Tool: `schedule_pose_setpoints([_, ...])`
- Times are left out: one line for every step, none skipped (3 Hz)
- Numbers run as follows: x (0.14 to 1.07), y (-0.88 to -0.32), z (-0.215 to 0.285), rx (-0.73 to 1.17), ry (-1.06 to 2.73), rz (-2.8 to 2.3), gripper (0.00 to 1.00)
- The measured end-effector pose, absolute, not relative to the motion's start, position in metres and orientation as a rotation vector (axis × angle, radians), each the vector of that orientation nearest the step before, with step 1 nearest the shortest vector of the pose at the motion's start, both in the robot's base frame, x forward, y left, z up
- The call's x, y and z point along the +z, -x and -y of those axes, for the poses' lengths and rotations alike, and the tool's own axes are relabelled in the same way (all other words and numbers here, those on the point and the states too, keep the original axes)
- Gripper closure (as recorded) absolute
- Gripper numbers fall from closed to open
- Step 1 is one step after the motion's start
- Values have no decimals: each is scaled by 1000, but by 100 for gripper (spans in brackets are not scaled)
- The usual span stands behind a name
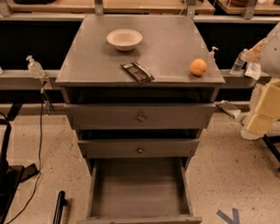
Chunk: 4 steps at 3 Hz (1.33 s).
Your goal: Place rxbar chocolate into bottom drawer
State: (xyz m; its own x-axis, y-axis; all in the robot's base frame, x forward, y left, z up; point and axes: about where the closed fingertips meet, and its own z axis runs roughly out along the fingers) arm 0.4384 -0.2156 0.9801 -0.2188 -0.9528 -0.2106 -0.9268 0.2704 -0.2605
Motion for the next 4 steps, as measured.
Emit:
schedule_pose_setpoints([982, -443, 214, -120, 1718, -2205, 0])
schedule_pose_setpoints([992, -485, 194, -141, 1715, -2120, 0])
schedule_pose_setpoints([1016, -599, 121, -134, 1711, -1916, 0])
schedule_pose_setpoints([1014, -667, 61, -40, 1667, -1888, 0])
